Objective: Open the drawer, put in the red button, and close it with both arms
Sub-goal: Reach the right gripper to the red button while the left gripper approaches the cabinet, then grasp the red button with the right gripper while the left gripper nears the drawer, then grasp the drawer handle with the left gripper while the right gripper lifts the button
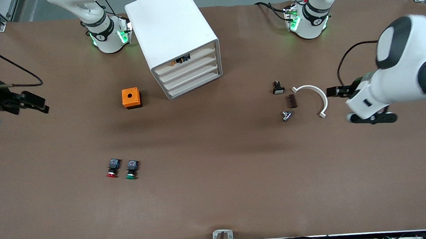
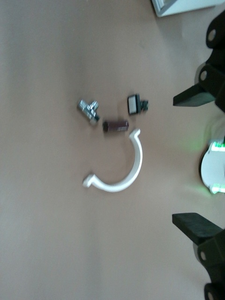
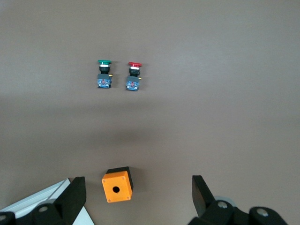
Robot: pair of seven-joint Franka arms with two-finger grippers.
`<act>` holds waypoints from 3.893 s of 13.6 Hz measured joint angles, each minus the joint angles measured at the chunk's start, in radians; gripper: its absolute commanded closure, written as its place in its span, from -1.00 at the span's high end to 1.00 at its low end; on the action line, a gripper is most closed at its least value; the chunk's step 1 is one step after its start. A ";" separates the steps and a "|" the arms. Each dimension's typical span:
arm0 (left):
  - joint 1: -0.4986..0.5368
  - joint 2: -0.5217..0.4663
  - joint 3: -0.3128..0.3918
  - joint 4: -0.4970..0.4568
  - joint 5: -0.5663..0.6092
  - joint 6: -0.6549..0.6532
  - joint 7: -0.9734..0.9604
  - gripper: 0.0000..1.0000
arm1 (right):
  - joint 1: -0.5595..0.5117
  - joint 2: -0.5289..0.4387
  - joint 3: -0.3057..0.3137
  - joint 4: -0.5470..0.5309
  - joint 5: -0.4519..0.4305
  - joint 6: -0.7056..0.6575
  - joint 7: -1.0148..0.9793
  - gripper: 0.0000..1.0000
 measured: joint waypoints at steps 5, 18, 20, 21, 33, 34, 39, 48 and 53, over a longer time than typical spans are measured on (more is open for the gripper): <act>-0.107 0.198 -0.004 0.038 -0.099 0.101 -0.299 1.00 | 0.006 0.210 0.041 -0.010 0.020 0.176 0.000 1.00; -0.403 0.396 -0.008 0.078 -0.558 0.255 -1.517 0.98 | 0.028 0.594 0.050 -0.010 0.169 0.534 0.029 1.00; -0.424 0.412 -0.008 0.077 -0.650 0.255 -1.646 0.98 | 0.028 0.606 0.049 -0.010 0.164 0.547 0.029 0.99; -0.433 0.423 -0.008 0.077 -0.690 0.255 -1.713 0.98 | 0.027 0.614 0.047 -0.010 0.161 0.554 0.029 0.99; -0.499 0.510 -0.007 0.078 -0.929 0.176 -2.238 0.67 | 0.024 0.639 0.041 -0.009 0.159 0.564 0.029 -0.93; -0.499 0.515 -0.007 0.078 -0.941 0.167 -2.240 0.67 | 0.023 0.639 0.041 -0.009 0.159 0.565 0.029 -0.96; -0.517 0.519 -0.015 0.078 -0.995 0.116 -2.241 0.11 | 0.015 0.632 0.040 0.022 0.161 0.518 0.039 -0.98; -0.534 0.536 -0.017 0.080 -0.998 0.097 -2.232 -0.99 | 0.026 0.437 0.047 0.151 0.165 0.065 0.348 -0.97; -0.517 0.536 -0.006 0.096 -0.998 0.097 -2.232 -0.99 | 0.051 0.318 0.052 0.152 0.167 -0.086 0.611 -0.97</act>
